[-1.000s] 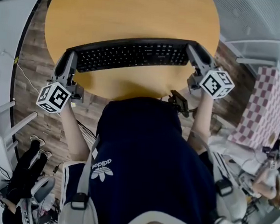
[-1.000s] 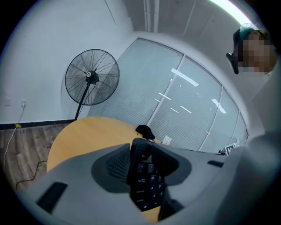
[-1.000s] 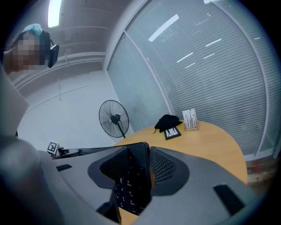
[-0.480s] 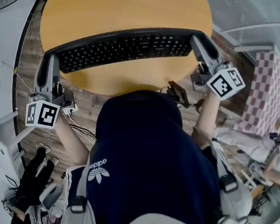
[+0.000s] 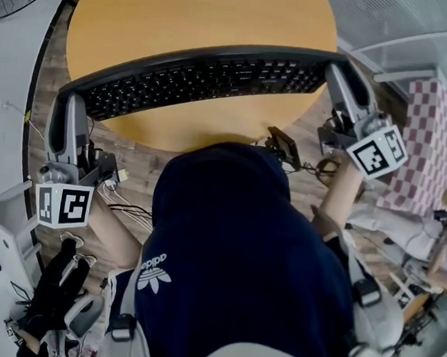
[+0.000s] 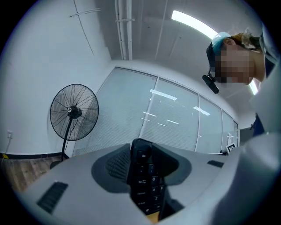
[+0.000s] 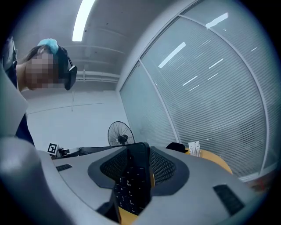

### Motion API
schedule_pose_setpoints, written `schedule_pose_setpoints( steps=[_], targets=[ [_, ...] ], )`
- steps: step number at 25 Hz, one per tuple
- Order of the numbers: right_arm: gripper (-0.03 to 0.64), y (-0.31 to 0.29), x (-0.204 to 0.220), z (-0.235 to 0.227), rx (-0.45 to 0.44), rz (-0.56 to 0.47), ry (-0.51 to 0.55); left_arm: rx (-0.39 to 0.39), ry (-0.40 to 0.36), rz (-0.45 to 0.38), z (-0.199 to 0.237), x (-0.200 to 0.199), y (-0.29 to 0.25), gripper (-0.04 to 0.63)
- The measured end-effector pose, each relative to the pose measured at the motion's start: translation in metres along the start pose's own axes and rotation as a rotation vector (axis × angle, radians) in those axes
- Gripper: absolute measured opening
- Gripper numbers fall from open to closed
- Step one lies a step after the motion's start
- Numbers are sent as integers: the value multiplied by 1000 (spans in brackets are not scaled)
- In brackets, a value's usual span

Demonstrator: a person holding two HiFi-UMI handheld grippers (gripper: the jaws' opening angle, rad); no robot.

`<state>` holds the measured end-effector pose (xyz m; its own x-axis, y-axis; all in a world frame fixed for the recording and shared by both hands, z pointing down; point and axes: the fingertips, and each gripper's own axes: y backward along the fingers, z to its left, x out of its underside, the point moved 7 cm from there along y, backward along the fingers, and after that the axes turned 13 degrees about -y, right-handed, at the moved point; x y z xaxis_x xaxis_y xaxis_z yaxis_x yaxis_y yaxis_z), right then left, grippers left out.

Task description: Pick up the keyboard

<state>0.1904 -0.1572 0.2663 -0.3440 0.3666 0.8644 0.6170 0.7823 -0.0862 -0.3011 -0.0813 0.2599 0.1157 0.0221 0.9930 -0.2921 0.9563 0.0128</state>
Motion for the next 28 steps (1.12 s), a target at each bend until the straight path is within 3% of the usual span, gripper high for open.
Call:
schedule_pose_setpoints(
  steps=[10, 28],
  targets=[
    [152, 33, 4, 29, -7, -52, 36, -16, -4, -66, -14, -7, 39, 141],
    [152, 35, 5, 28, -10, -39, 6, -53, 34, -59, -17, -10, 45, 141]
  ],
)
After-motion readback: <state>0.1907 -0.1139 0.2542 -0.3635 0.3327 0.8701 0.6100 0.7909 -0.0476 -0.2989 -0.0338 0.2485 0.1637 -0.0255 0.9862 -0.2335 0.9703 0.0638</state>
